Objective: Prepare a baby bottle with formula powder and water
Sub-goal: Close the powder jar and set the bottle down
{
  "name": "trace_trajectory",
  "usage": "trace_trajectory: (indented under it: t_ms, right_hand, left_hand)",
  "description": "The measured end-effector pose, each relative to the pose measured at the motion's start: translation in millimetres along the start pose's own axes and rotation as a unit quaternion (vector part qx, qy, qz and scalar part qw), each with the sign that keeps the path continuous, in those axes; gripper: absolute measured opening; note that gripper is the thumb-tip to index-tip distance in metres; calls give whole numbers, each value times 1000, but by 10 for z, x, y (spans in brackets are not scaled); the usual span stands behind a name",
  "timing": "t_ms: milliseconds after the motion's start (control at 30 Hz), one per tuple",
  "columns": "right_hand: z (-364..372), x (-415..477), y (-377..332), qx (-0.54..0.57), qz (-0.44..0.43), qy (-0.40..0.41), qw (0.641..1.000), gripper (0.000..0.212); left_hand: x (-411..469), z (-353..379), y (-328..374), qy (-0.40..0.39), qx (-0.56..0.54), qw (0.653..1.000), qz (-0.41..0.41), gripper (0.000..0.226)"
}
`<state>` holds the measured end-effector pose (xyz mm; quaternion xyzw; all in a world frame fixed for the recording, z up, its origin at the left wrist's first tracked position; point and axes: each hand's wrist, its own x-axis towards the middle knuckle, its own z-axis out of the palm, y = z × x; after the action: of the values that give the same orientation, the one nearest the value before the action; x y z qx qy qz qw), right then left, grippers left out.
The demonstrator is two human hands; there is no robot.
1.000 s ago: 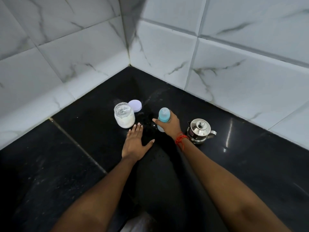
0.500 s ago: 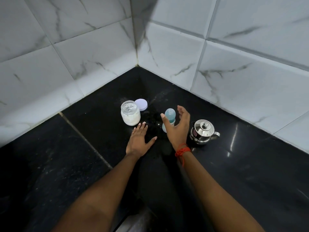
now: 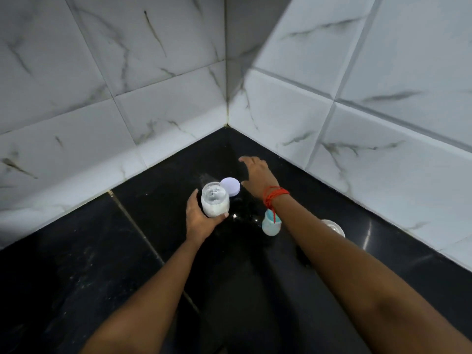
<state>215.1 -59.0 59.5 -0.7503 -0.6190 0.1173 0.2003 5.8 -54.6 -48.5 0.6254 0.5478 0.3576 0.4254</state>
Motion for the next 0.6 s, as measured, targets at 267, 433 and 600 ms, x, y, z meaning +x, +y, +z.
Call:
trace_trajectory:
  t_ms: [267,433,600]
  right_hand:
    - [722,900,303,-112,-45,-247,962,97]
    - [769,1056,185,-167,-84,-318,929,78]
    - [632,946,200,-135,-107,-278,945,46]
  left_hand:
    - [280,-143,85,-107,-14,994,-2,83]
    - [308,-142,10,-110,-21,994,6,84]
    - [317,-155,1,-105,-13,994,16,89]
